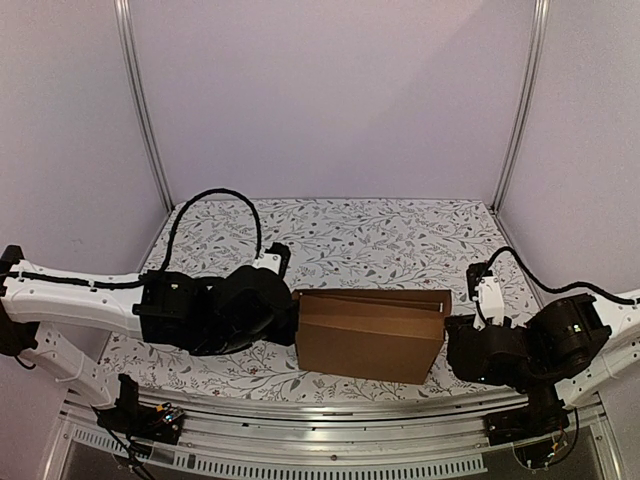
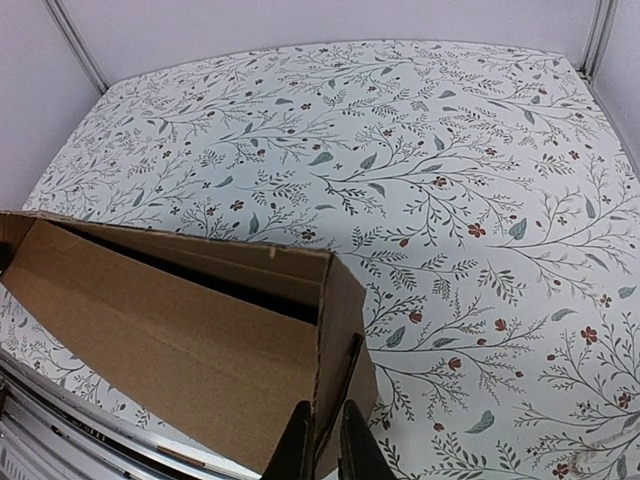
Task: Fold the paper box
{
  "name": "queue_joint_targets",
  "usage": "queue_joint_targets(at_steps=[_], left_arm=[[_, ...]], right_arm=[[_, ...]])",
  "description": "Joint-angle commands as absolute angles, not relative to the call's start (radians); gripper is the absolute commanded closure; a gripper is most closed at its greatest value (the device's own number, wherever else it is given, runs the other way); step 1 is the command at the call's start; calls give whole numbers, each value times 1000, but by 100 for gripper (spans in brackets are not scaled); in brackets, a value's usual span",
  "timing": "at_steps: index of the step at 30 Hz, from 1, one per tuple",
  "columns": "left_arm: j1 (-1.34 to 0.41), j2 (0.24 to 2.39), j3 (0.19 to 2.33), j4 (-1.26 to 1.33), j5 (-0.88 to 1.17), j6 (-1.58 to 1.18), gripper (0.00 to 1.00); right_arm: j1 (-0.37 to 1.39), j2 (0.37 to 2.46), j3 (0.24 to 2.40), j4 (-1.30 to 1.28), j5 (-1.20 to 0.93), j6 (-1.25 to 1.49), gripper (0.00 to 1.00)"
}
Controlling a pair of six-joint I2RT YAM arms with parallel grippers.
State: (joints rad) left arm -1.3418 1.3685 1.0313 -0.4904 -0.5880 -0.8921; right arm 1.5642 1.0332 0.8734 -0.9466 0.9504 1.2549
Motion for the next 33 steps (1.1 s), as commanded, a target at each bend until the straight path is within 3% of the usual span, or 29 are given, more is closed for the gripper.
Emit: queue_joint_targets(at_steps=[1,17,24,33], left_arm=[[-1367,1402,978,-616,-495,-908,100],[-1367,1416,987,-617,-499,-910,100],[-1367,1412,988,-619,-498,-907,100],[-1367,1408,988,-619,-500,-902,100]], right_arm=[[1571,1017,887,-1028,997,1298,97],[1571,1010,848,-1014,953,1329,100],[1570,966,891,-999,967,1247,83],[1570,895,934,-1015,998,1172,81]])
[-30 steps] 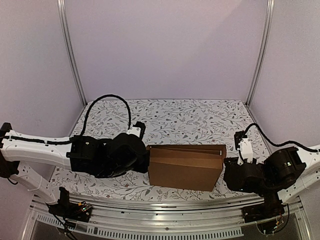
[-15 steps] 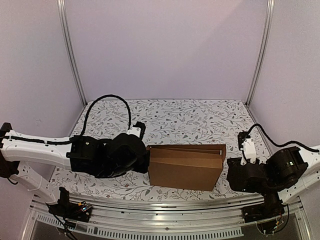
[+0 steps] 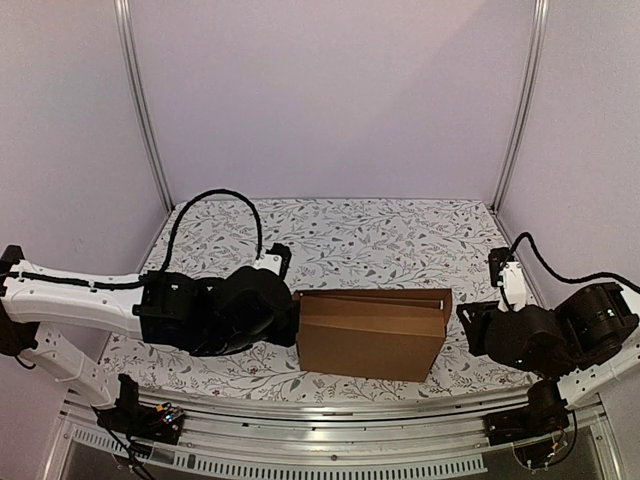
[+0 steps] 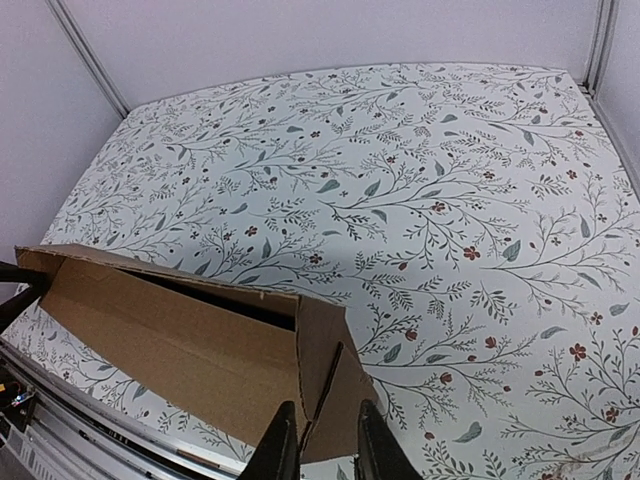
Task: Fold the paper box
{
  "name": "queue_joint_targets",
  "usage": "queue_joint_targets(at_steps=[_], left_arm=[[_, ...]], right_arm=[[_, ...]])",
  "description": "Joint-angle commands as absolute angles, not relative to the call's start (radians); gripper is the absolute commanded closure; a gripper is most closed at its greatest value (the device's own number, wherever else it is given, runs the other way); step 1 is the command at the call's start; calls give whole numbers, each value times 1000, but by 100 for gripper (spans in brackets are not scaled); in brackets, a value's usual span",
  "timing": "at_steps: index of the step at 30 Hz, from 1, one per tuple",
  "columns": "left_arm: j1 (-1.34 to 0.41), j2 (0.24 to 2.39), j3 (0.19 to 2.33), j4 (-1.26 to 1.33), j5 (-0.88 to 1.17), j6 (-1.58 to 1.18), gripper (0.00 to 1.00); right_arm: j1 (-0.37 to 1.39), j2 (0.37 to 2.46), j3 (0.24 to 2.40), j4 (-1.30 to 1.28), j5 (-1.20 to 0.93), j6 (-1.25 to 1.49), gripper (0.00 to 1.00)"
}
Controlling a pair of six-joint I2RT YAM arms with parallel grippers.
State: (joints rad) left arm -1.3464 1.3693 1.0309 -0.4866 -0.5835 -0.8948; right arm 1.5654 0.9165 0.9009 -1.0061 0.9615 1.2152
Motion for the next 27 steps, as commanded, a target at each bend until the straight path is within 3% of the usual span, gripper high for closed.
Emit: queue_joint_targets(at_steps=[1,27], left_arm=[[-1367,1407,987,-620,-500,-902,100],[-1375,1419,994,-622,-494,-905,100]], right_arm=[[1570,896,940,-1009,1004,1163,81],[1481,1003,926,-856,971,1078,86]])
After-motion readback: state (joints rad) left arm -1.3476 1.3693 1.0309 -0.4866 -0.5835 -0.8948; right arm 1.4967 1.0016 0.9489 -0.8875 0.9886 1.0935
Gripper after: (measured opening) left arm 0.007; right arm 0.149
